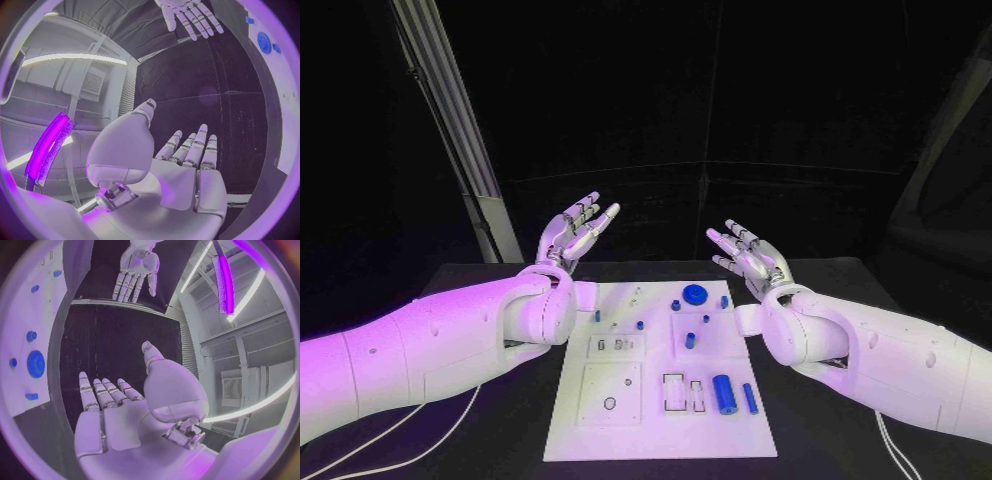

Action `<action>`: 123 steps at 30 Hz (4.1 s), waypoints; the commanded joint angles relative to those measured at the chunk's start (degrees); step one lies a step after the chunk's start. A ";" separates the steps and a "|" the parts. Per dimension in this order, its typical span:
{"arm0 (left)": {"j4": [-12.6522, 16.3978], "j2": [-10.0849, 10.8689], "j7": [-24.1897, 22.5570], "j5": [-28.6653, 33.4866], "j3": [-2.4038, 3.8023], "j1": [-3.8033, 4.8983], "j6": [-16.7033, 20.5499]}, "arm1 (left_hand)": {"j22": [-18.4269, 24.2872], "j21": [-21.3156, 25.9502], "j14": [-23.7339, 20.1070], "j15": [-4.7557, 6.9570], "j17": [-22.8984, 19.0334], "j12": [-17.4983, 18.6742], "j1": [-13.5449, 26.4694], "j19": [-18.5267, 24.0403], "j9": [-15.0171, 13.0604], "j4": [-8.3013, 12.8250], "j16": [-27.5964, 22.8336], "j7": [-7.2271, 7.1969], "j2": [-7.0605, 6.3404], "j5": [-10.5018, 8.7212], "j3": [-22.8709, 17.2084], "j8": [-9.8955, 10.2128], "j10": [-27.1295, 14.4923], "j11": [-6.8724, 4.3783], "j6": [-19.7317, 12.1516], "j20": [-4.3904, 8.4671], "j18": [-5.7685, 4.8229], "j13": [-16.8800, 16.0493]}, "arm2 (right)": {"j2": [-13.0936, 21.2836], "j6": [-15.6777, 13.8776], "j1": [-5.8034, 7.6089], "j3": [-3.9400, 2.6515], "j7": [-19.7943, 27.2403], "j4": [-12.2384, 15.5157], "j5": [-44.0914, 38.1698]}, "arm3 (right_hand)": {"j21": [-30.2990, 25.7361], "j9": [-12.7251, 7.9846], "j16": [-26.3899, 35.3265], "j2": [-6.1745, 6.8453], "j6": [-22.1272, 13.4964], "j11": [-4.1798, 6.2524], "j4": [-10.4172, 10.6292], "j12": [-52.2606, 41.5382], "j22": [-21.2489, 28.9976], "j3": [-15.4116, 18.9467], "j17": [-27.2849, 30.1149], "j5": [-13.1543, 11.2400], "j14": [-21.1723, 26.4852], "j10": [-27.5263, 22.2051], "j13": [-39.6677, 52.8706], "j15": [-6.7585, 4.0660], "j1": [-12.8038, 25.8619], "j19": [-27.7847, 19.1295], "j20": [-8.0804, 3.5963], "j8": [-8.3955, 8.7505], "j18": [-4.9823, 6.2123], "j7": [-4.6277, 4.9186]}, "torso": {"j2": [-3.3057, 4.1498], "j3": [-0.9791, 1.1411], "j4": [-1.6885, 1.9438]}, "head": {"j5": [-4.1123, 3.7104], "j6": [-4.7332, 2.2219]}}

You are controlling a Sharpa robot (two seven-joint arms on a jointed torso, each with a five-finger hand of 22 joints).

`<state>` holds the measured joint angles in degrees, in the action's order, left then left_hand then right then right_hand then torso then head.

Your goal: Assemble the parts on the task board

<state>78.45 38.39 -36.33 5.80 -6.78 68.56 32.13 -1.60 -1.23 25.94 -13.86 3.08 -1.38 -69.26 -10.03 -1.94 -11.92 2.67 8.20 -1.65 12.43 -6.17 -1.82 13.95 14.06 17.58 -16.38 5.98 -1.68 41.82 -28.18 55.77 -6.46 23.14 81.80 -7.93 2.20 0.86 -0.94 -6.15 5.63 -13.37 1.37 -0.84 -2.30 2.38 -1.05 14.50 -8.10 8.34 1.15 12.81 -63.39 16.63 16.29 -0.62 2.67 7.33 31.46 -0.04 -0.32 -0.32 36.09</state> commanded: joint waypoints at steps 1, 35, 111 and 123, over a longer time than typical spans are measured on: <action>-0.35 -0.16 -4.67 2.28 -0.10 0.23 -5.08 | -0.06 -0.41 0.59 -0.17 0.08 -0.32 -0.91 -0.08 -0.09 -0.34 0.26 7.91 0.03 0.27 -0.05 -0.19 0.23 0.37 0.46 -0.37 0.58 -0.05 | -0.39 10.56 -0.36 -0.64 -3.83 -0.97 -6.32 | 0.62 0.33 -0.44 -0.44 2.13 -1.01 -1.21 -0.66 -0.29 0.47 -0.30 0.67 -1.85 2.24 0.32 0.80 -4.15 1.24 0.55 -0.57 1.12 9.02 | 0.01 -0.01 0.00 | 0.01 -0.01; 8.64 9.89 -2.35 -1.23 -0.34 0.24 -12.22 | -3.31 -11.18 35.55 5.54 2.61 -7.52 -4.05 -38.68 -1.91 6.48 7.20 5.99 3.04 0.21 3.17 -2.79 41.45 -3.05 34.08 1.37 4.68 -2.23 | 1.35 8.19 3.51 -1.51 -9.96 -5.51 -51.07 | 22.22 3.27 -10.68 -0.01 51.48 6.02 -16.03 -6.20 -7.87 -4.42 -4.69 -1.26 -65.79 57.03 2.59 -9.69 -14.77 45.33 -7.27 -5.62 7.78 3.92 | 4.65 -0.05 0.25 | -1.76 0.10; 13.29 10.23 -0.01 0.59 -0.37 0.20 -16.23 | -2.33 -9.98 35.44 5.22 2.32 -6.06 -3.27 -40.17 -1.74 7.17 5.21 6.61 3.68 0.26 3.27 -2.02 41.08 -2.56 34.03 1.37 4.52 -1.99 | -5.02 19.51 8.13 -1.54 -23.72 -8.32 -92.40 | 68.76 3.13 -50.29 3.82 56.44 8.66 -14.41 -2.83 -48.96 -22.26 -34.14 -5.67 -75.83 61.43 2.58 -13.16 -8.55 53.25 -10.55 -3.42 4.64 1.62 | 10.93 -0.76 3.50 | -4.27 -0.30; 13.23 10.26 0.07 0.61 -0.37 0.21 -16.59 | -2.32 -9.94 35.44 5.22 2.32 -6.05 -3.23 -40.17 -1.75 7.13 5.17 6.62 3.79 0.26 3.24 -2.03 41.07 -2.55 34.01 1.36 4.53 -2.00 | -7.33 7.99 8.17 -1.56 -23.30 -9.67 -88.87 | 70.32 3.09 -52.95 5.47 56.82 8.69 -11.65 -2.76 -50.95 -24.42 -36.22 -5.08 -75.61 61.68 2.57 -13.14 -7.33 53.71 -10.51 -3.25 4.36 1.58 | 11.05 -0.89 3.92 | -4.08 -0.61</action>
<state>91.59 48.68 -36.12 6.30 -7.20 68.68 16.56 -3.99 -11.36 61.63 -8.41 5.50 -7.74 -72.50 -49.90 -3.71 -4.97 8.16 13.29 1.69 12.48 -2.94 -4.03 55.19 11.27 51.89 -14.75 9.73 -3.75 34.94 -14.43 63.77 -7.97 -0.59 72.49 -98.44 72.28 3.92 -53.63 -1.28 62.20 -4.71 -10.65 -3.48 -53.14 -22.06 -37.14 9.15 -83.95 69.72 3.65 -0.21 -70.77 69.98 5.76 -3.71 7.54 8.86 42.46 -0.87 3.48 -4.44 35.52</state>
